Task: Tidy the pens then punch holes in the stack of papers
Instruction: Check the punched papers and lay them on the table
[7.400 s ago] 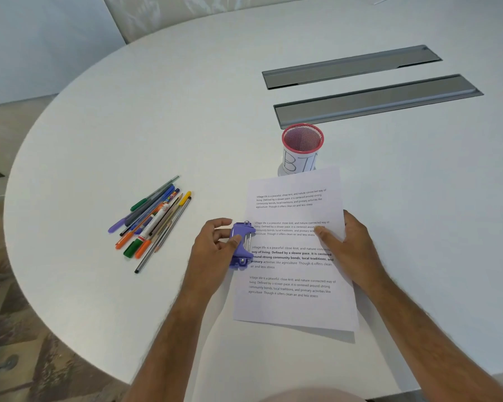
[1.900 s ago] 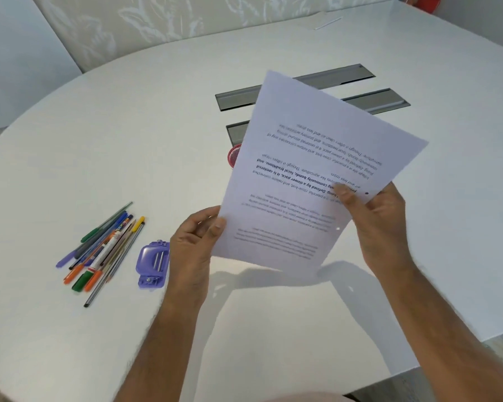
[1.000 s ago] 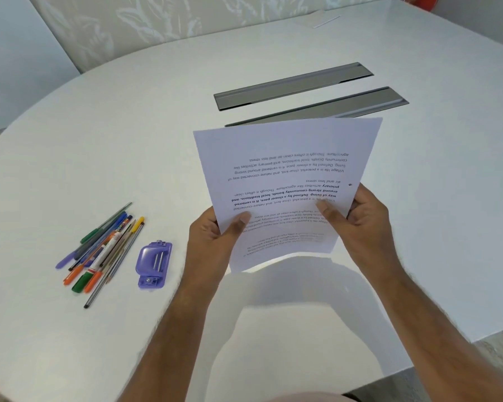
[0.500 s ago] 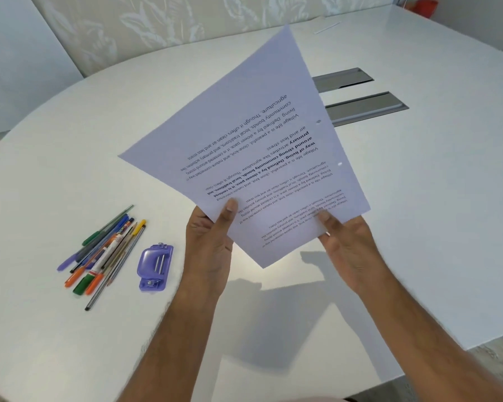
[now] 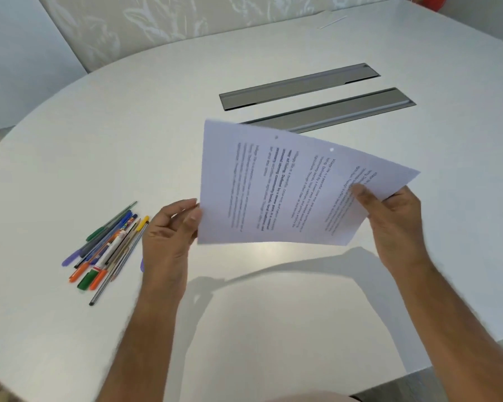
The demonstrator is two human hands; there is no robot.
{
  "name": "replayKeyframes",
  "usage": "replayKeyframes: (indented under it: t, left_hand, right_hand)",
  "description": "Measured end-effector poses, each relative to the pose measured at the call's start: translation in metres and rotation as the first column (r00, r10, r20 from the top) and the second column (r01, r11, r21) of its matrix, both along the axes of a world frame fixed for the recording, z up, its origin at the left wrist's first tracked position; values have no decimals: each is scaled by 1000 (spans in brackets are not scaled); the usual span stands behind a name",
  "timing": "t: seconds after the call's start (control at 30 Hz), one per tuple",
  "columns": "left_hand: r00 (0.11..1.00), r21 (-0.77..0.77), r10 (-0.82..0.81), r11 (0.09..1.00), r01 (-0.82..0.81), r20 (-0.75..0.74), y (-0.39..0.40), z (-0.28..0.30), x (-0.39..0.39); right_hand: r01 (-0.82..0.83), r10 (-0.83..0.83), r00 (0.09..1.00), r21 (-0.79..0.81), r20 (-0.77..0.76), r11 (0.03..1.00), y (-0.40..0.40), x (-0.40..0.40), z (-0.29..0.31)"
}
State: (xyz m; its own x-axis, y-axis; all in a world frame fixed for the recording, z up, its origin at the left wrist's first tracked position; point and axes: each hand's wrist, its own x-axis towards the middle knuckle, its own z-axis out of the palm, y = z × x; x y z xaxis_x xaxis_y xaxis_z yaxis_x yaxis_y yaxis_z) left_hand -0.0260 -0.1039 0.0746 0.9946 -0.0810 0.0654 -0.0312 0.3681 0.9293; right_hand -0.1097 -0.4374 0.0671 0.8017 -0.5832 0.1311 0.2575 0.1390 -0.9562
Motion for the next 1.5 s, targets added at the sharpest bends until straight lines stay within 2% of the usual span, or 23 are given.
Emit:
replayKeyframes:
  t: [0.1, 0.17, 0.3, 0.4, 0.57, 0.77, 0.93, 1.03, 1.1, 1.17, 1.23, 1.37, 1.5]
  left_hand:
    - [989, 270, -102, 960, 70, 108, 6, 6, -1]
    - [978, 349, -144, 933, 83, 153, 3, 11, -3]
    - [977, 455, -53, 889, -49, 208, -5, 16, -7]
    - [988, 424, -27, 905, -41, 153, -12, 7, -11]
    - [993, 417, -119, 902, 112, -10, -23, -15, -24]
    - [997, 376, -79, 923, 76, -8, -29, -12, -24]
    - [997, 242, -77, 967, 78, -11, -41, -6, -23]
    - [997, 184, -71, 980, 70, -2, -50, -9, -24]
    - [995, 179, -101, 979, 101, -8, -56, -12, -25]
    - [989, 167, -146, 975, 145, -11, -62, -14, -27]
    - [983, 138, -182, 973, 183, -18, -69, -15, -29]
    - [976, 117, -213, 969, 216, -35, -79, -17, -32]
    - [969, 116, -241, 963, 245, -48, -85, -18, -33]
  right_hand:
    - [-20, 18, 1000, -100, -18, 995, -1, -1, 6]
    - [-40, 37, 999, -139, -20, 990, 0, 0, 8]
    - [-60, 58, 998, -173, -17, 983, 4, 3, 10]
    - [-27, 20, 999, -166, -44, 986, 5, 1, 4]
    - [-79, 54, 983, -142, -176, 987, 5, -7, -22]
    - [-77, 41, 986, -224, -163, 972, -1, -2, -14]
    - [30, -66, 981, -193, -182, 981, -7, 4, -20]
    - [27, -48, 958, -78, -284, 997, -2, 5, -32]
    - [-2, 32, 945, 92, -326, 996, 5, 4, -42]
    - [-19, 120, 944, 311, -306, 950, 15, 4, -48]
    - [-35, 174, 950, 465, -261, 885, 25, 3, -51]
    - [-7, 158, 970, 631, -184, 776, 32, 1, -57]
    - [-12, 117, 988, 688, -105, 726, 28, 1, -55]
